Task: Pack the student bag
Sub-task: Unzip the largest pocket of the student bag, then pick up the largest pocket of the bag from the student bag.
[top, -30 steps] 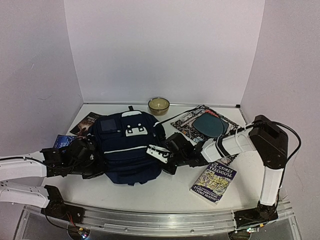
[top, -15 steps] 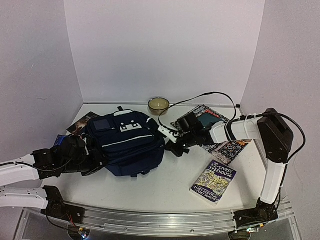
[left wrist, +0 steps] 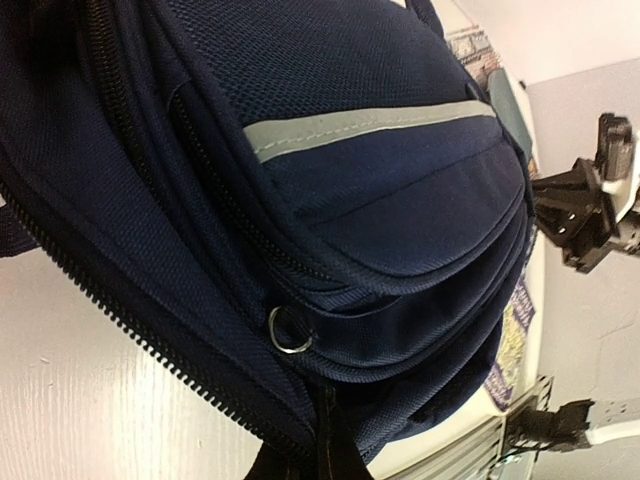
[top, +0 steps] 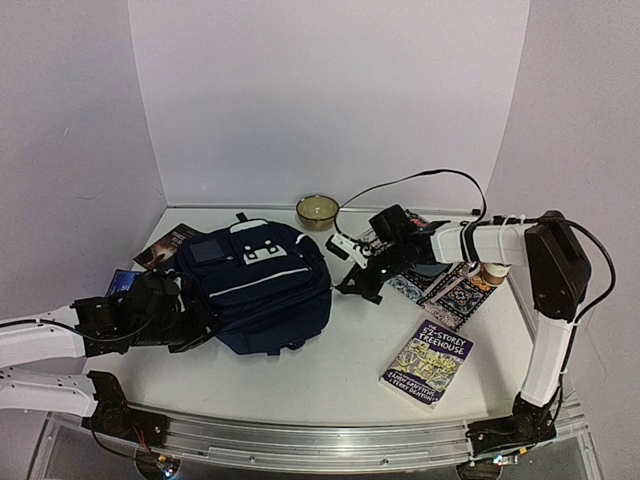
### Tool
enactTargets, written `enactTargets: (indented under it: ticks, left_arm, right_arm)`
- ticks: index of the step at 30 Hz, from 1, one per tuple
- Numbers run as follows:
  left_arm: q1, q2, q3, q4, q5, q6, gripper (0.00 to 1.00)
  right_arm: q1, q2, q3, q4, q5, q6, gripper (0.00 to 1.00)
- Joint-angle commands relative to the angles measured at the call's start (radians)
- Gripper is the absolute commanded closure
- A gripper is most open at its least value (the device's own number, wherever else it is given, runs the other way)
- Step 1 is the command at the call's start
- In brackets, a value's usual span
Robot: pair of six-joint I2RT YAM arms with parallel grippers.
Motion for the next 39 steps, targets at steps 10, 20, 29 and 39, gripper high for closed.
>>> enactTargets:
  ticks: [10,20,29,39]
  left_arm:
    - [0.0,0.069,0.106,-0.084,0.043,0.297,0.59]
    - [-0.075,0.232,0.329,-0.159,-0.031,0.504,0.31]
    - [-0.163,0.42,0.508,-0.276,-0.146,0.602,0.26]
    - [-0.236,0.747,0.666,-0.243,-0.196,0.703,0.26]
  right_arm:
    - [-0.116,0.022,0.053,-0.151,0.156,0.083,1.0]
    - [0.04,-0.055,-0.041,-0.105,0.196,0.154,0.76]
    - [0.149,-0.171,-0.192,0.047,0.259,0.441,0.45]
    - [0.148,-0.349,-0.344,0.121,0.393,0.627,0.23]
